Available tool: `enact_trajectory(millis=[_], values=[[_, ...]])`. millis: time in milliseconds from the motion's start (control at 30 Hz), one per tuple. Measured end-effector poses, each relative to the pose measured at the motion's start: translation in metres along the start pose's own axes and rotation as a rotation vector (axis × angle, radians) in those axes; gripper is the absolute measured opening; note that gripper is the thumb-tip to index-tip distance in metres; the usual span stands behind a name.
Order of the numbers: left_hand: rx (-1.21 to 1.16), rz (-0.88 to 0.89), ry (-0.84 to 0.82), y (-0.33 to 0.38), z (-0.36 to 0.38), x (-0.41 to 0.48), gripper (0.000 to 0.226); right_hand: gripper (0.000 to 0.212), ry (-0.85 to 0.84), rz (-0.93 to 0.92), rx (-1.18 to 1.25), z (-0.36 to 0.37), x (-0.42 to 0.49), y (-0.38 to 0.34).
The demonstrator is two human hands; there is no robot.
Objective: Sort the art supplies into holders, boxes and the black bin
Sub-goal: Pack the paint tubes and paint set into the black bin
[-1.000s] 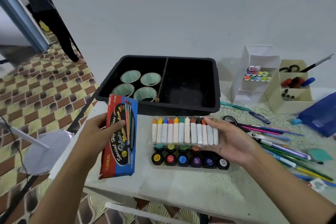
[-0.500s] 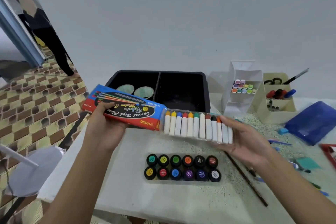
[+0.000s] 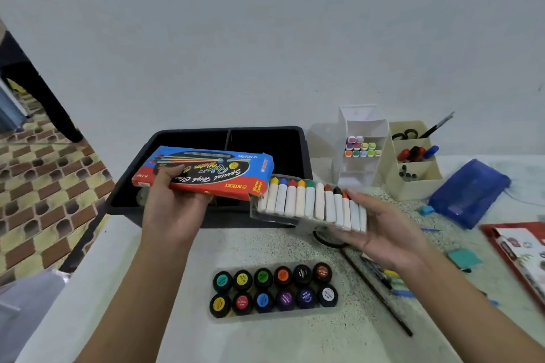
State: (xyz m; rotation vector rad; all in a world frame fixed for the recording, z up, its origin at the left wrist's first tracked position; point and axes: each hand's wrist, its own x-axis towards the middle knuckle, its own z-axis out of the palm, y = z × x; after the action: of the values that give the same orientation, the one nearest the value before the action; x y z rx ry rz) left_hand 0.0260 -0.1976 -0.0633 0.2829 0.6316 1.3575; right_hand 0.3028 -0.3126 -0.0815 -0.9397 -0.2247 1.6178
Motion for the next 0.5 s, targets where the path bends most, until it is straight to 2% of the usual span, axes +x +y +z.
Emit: enact_trajectory(millis=[133, 267, 500], values=[[0.069, -0.006, -0.013, -0.006, -0.006, 0.000, 0.048, 0.033, 0.020, -0.010, 0.011, -0.005, 0.001, -0.004], [0.116, 0.007, -0.032, -0.011, -0.009, -0.004, 0.061, 0.026, 0.049, -0.017, 0.017, -0.004, 0.002, -0.004], [-0.031, 0.017, -0.063, -0.011, -0.016, -0.009, 0.072, 0.026, 0.023, 0.003, -0.026, -0.002, 0.003, 0.000]])
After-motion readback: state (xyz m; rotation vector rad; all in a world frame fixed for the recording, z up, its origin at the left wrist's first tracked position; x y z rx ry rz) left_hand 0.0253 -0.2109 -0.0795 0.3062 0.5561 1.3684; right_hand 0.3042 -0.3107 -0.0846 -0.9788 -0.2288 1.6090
